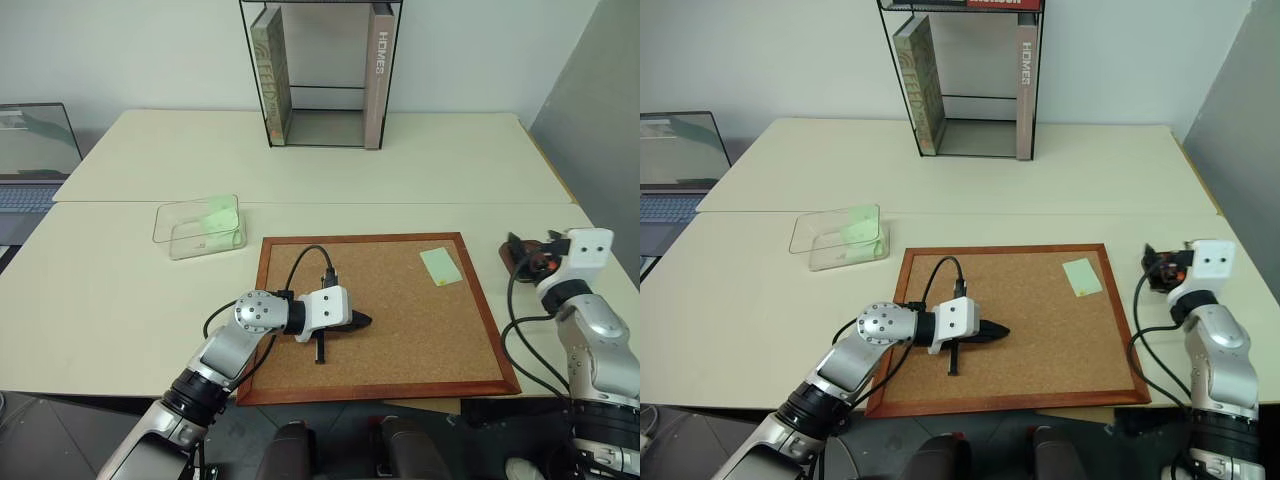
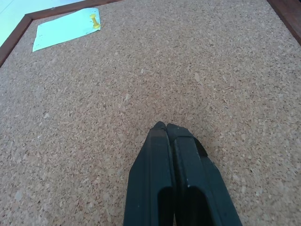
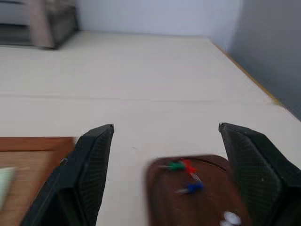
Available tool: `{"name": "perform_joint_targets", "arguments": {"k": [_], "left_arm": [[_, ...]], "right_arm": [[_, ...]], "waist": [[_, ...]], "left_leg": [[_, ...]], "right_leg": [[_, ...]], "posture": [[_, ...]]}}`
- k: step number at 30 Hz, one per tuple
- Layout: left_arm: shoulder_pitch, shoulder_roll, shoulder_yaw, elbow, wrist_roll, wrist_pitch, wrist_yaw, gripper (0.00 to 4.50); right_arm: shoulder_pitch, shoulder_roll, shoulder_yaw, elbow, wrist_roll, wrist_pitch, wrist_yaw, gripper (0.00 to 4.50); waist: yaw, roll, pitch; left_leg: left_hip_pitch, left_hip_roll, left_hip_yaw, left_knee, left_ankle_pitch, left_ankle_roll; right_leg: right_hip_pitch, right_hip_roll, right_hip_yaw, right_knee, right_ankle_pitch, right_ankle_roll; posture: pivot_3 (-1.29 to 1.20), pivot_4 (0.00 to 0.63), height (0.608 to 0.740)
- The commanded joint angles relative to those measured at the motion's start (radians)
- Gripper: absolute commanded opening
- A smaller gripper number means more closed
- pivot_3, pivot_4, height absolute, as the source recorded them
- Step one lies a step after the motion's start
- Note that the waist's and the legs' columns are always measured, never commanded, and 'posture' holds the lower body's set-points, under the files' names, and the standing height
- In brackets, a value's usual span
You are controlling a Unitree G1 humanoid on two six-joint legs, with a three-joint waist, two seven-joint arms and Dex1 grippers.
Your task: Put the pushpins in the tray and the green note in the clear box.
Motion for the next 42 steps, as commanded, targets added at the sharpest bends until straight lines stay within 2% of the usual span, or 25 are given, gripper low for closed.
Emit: {"name": "perform_joint_targets", "arguments": {"k": [1,6,17,20,23,35,42], "left_arm": [[0.02,0.015,-0.029,0.012,0.021,0.015,-0.021,0.0],[0.018,0.012,-0.026,0.01,0.016,0.023,-0.021,0.0],[0.014,0.016,-0.023,0.013,0.016,0.024,-0.026,0.0],[0.014,0.017,-0.024,0.012,0.016,0.024,-0.027,0.0],[0.014,0.016,-0.024,0.013,0.016,0.025,-0.026,0.0],[0.023,0.022,-0.026,0.009,0.018,0.025,-0.027,0.0],[0.021,0.022,-0.029,0.015,0.021,0.021,-0.031,0.0]], "right_arm": [[0.071,0.003,0.09,-0.147,0.066,0.038,0.117,3.81],[0.127,-0.009,0.164,-0.185,0.047,0.047,0.164,3.81],[0.144,-0.019,0.223,-0.121,-0.039,0.018,0.174,3.81],[0.127,-0.013,0.234,-0.099,-0.06,0.007,0.162,3.4],[0.118,-0.009,0.239,-0.079,-0.075,-0.005,0.158,2.78],[0.124,-0.001,0.23,-0.072,-0.074,-0.027,0.161,0.07],[0.111,0.006,0.229,-0.107,-0.059,-0.028,0.165,0.03]], "waist": [[0.0,0.0,0.0],[0.0,0.0,0.0],[0.0,0.0,0.0],[0.0,0.0,0.0],[0.0,0.0,0.0],[0.0,0.0,0.0],[0.0,0.0,0.0]], "left_leg": [[0.0,0.0,0.0,0.0,0.0,0.0],[0.0,0.0,-0.001,0.0,0.0,0.0],[0.001,0.0,-0.001,0.0,0.0,0.0],[0.001,0.0,-0.001,0.0,0.0,0.0],[0.001,0.0,-0.001,0.0,0.0,0.0],[0.001,0.0,-0.001,0.0,0.0,0.0],[0.001,0.0,-0.001,0.0,0.0,0.0]], "right_leg": [[0.0,0.0,0.0,0.0,0.0,0.0],[0.0,0.0,0.0,0.0,0.0,0.0],[0.0,0.0,0.0,0.0,0.0,0.0],[0.0,0.0,0.0,0.0,0.0,0.0],[0.0,0.0,0.0,0.0,0.0,0.0],[0.0,0.0,0.0,0.0,0.0,0.0],[0.0,0.0,0.0,0.0,0.0,0.0]], "posture": [[0.0,0.15,0.74],[0.0,0.15,0.74],[0.0,0.15,0.74],[0.0,0.15,0.74],[0.0,0.15,0.74],[0.0,0.15,0.74],[0.0,0.15,0.74]]}}
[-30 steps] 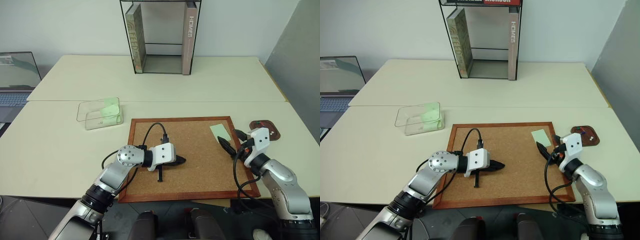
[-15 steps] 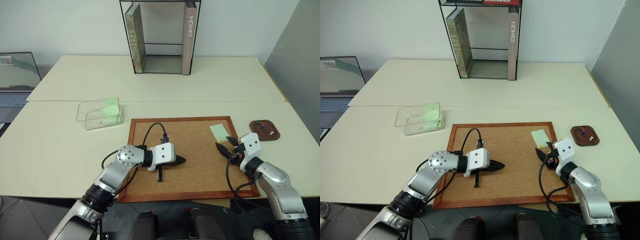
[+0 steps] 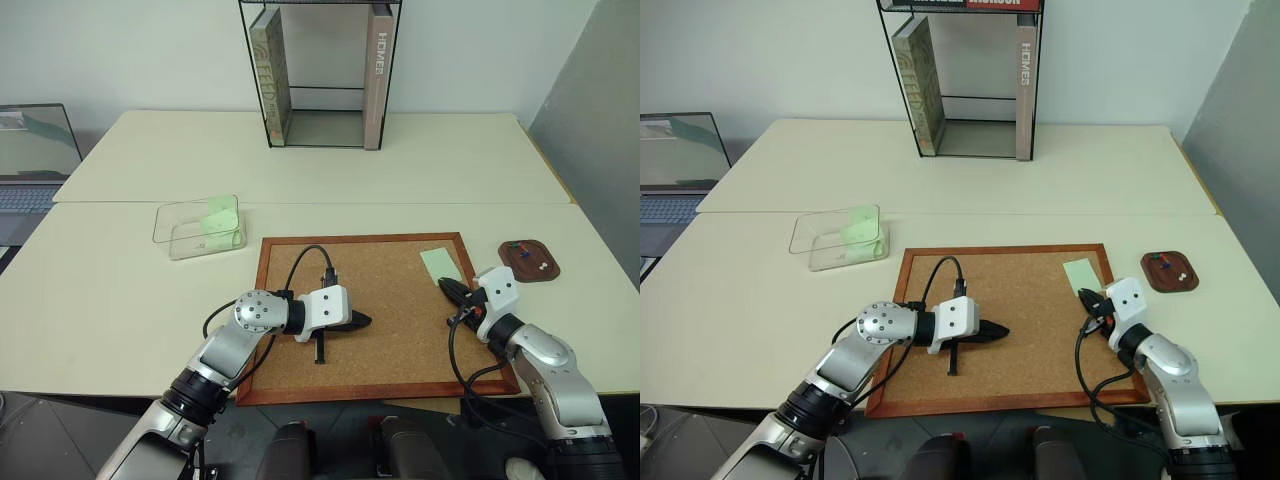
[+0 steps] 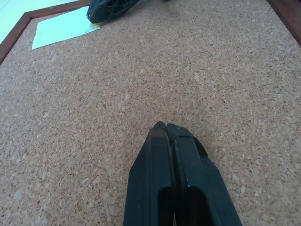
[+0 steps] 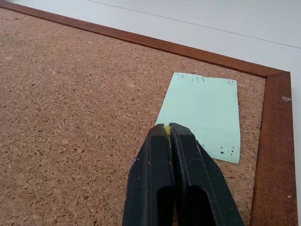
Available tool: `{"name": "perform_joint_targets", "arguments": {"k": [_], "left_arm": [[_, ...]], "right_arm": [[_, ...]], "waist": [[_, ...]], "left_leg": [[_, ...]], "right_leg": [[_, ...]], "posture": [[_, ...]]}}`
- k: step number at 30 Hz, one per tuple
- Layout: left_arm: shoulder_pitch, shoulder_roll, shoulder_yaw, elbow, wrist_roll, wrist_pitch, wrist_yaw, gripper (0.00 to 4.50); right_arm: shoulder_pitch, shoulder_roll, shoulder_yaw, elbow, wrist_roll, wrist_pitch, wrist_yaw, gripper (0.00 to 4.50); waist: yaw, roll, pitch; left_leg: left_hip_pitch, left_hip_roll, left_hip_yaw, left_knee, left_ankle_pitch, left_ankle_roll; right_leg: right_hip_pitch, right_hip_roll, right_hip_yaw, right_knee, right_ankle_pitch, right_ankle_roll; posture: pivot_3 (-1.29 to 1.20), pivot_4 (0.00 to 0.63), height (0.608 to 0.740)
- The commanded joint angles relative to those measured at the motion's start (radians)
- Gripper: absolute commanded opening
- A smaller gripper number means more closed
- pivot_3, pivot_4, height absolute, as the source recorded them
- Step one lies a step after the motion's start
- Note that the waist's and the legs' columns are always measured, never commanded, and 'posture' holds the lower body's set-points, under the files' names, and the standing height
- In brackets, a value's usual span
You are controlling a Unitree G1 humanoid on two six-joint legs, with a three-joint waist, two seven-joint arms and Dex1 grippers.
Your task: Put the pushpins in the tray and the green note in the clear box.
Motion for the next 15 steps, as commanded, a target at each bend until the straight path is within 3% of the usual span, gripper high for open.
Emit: {"name": "perform_joint_targets", "arguments": {"k": [1,15], "left_arm": [[0.022,0.02,-0.032,0.019,0.022,0.008,-0.028,0.0],[0.026,-0.003,-0.022,0.021,0.01,-0.003,-0.007,0.0]], "right_arm": [[-0.021,0.003,-0.025,-0.067,0.024,-0.018,-0.002,0.03],[-0.1,-0.022,-0.034,-0.224,0.084,0.059,0.011,0.03]], "waist": [[0.0,0.0,0.0],[0.0,-0.001,-0.001]], "left_leg": [[0.0,0.0,0.0,0.0,0.0,0.0],[0.0,0.0,-0.001,0.0,0.0,0.0]], "right_leg": [[0.0,0.0,0.0,0.0,0.0,0.0],[0.001,0.0,-0.001,0.0,0.0,0.0]], "posture": [[0.0,0.15,0.74],[0.0,0.15,0.74]]}}
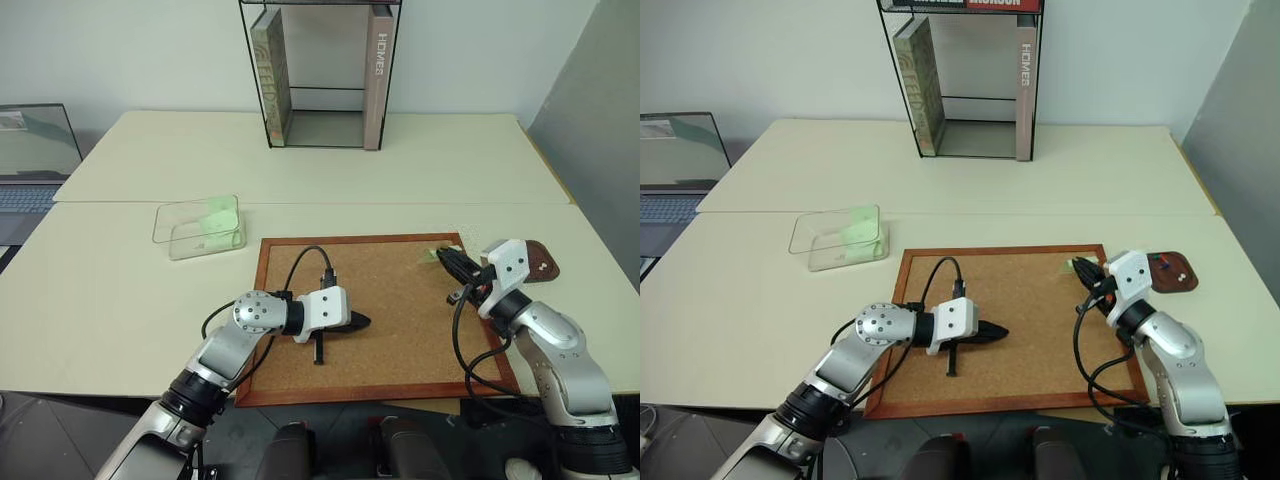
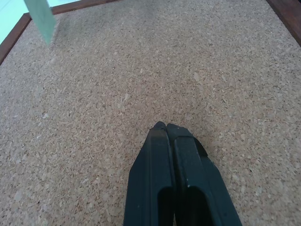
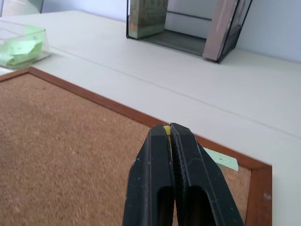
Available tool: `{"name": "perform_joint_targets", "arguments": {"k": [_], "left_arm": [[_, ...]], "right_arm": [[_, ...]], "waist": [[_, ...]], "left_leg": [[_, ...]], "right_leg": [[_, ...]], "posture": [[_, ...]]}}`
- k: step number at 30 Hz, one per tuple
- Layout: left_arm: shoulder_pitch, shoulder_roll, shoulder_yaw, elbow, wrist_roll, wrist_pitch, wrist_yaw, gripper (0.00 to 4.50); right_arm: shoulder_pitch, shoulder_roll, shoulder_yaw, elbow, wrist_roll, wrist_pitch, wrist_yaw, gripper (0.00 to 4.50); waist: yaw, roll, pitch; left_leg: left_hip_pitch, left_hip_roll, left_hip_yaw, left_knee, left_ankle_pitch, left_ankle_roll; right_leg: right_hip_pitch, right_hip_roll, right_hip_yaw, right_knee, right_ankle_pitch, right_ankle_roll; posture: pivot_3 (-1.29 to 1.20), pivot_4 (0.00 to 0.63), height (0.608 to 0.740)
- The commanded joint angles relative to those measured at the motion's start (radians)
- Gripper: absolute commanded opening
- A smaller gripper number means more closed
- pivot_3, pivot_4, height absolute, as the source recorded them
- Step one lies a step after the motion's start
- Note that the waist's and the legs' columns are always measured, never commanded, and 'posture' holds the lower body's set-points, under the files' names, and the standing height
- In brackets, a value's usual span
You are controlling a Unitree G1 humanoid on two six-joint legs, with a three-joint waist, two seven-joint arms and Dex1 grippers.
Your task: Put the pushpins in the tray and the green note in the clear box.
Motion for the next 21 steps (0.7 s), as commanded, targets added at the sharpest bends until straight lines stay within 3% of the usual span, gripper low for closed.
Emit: {"name": "perform_joint_targets", "arguments": {"k": [1,6,11,21], "left_arm": [[0.017,-0.011,-0.014,0.022,0.004,0.005,0.0,0.0],[-0.021,-0.048,0.064,-0.047,-0.108,0.109,0.006,0.0],[-0.087,-0.051,0.178,-0.153,-0.254,0.296,0.024,0.87],[-0.177,-0.019,0.188,-0.104,-0.223,0.288,0.034,2.81]], "right_arm": [[-0.032,-0.016,-0.013,-0.065,0.028,0.026,0.008,0.03],[-0.056,-0.025,-0.009,-0.09,0.046,0.064,0.011,0.03],[-0.075,-0.032,-0.003,-0.093,0.059,0.096,0.026,0.0],[-0.122,-0.044,0.027,-0.137,0.105,0.177,0.063,0.0]], "waist": [[0.0,0.0,0.0],[0.002,0.0,0.0],[0.002,-0.002,0.001],[0.001,-0.002,0.001]], "left_leg": [[0.0,0.0,0.0,0.0,0.0,0.0],[0.0,-0.001,0.001,0.001,0.0,0.0],[-0.005,-0.001,-0.003,0.001,0.0,0.0],[-0.006,-0.002,-0.003,0.001,0.0,0.0]], "right_leg": [[0.0,0.0,0.0,0.0,0.0,0.0],[0.0,0.0,0.0,0.0,0.0,0.0],[-0.003,0.0,-0.002,0.0,0.0,0.0],[-0.004,0.0,-0.002,0.0,0.0,0.0]], "posture": [[0.0,0.15,0.74],[0.0,0.15,0.74],[0.0,0.15,0.74],[0.0,0.15,0.74]]}}
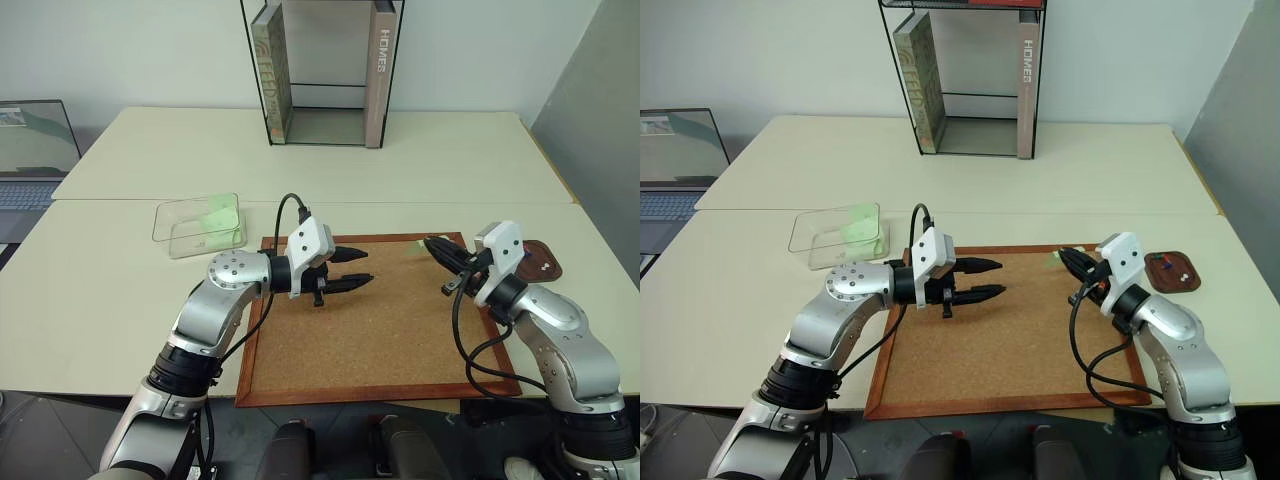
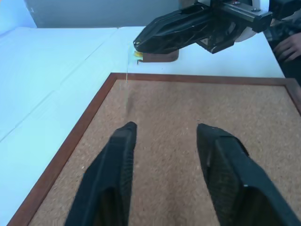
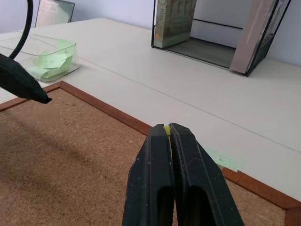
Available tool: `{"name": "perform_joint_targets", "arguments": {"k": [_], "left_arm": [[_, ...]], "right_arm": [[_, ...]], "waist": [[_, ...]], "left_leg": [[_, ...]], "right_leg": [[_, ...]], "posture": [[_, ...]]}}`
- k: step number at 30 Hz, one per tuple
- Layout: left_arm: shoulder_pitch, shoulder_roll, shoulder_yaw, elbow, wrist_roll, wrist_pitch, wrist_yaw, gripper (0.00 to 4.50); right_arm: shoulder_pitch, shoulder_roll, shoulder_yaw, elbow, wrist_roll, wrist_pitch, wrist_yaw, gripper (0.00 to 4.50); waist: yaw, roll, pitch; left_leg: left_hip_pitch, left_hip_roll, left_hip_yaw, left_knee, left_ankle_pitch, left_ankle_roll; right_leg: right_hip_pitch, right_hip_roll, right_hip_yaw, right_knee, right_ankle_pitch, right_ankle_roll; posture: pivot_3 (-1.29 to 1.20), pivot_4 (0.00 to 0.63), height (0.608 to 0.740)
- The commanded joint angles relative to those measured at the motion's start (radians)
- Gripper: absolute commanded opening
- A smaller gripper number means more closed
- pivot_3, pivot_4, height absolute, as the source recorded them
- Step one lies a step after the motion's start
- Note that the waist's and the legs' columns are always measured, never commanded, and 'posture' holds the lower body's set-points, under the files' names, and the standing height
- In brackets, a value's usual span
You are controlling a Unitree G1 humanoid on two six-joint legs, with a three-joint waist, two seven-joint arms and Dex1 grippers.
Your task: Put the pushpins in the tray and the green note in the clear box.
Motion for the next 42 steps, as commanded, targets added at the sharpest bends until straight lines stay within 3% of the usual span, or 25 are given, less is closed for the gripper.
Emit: {"name": "perform_joint_targets", "arguments": {"k": [1,5,18,22,28,37,42], "left_arm": [[-0.056,-0.02,-0.021,0.046,0.044,-0.054,0.025,2.99],[-0.086,-0.064,-0.067,0.109,0.091,-0.106,0.039,3.84],[-0.283,-0.27,-0.093,0.518,0.21,-0.277,0.166,3.84],[-0.289,-0.273,-0.083,0.538,0.195,-0.281,0.138,3.27],[-0.279,-0.268,-0.083,0.539,0.199,-0.283,0.118,1.78],[-0.257,-0.268,-0.083,0.515,0.191,-0.265,0.099,0.05],[-0.248,-0.263,-0.083,0.516,0.193,-0.274,0.092,0.05]], "right_arm": [[-0.037,-0.012,0.01,-0.068,0.038,0.026,0.023,0.0],[-0.046,-0.014,0.021,-0.101,0.061,0.061,0.026,0.0],[-0.059,-0.02,0.042,-0.156,0.109,0.129,0.026,0.0],[-0.058,-0.017,0.046,-0.159,0.11,0.131,0.018,0.0],[-0.056,-0.016,0.052,-0.162,0.11,0.132,0.016,0.0],[-0.064,-0.019,0.052,-0.154,0.111,0.129,0.022,0.0],[-0.064,-0.016,0.05,-0.154,0.114,0.13,0.019,0.0]], "waist": [[0.001,0.0,0.0],[0.004,0.0,0.0],[0.001,-0.001,0.001],[-0.001,-0.001,0.001],[0.001,-0.001,0.001],[0.001,-0.001,0.001],[0.001,-0.001,0.001]], "left_leg": [[0.0,0.0,0.0,0.0,0.0,0.0],[0.0,-0.001,-0.001,0.0,0.0,0.0],[-0.002,-0.001,-0.002,0.001,0.0,0.0],[-0.003,-0.001,-0.002,0.0,0.0,0.0],[-0.003,-0.001,-0.002,0.001,0.0,0.0],[-0.003,-0.001,-0.002,0.001,0.0,0.0],[-0.003,-0.001,-0.002,0.001,0.0,0.0]], "right_leg": [[0.0,0.0,0.0,0.0,0.0,0.0],[0.0,0.0,-0.001,0.0,0.0,0.0],[0.0,0.0,-0.001,0.0,0.0,0.0],[-0.001,0.0,-0.001,0.0,0.0,0.0],[-0.001,0.0,-0.001,0.0,0.0,0.0],[-0.001,0.0,-0.001,0.0,0.0,0.0],[-0.001,0.0,-0.001,0.0,0.0,0.0]], "posture": [[0.0,0.15,0.74],[0.0,0.15,0.74],[0.0,0.15,0.74],[0.0,0.15,0.74],[0.0,0.15,0.74],[0.0,0.15,0.74],[0.0,0.15,0.74]]}}
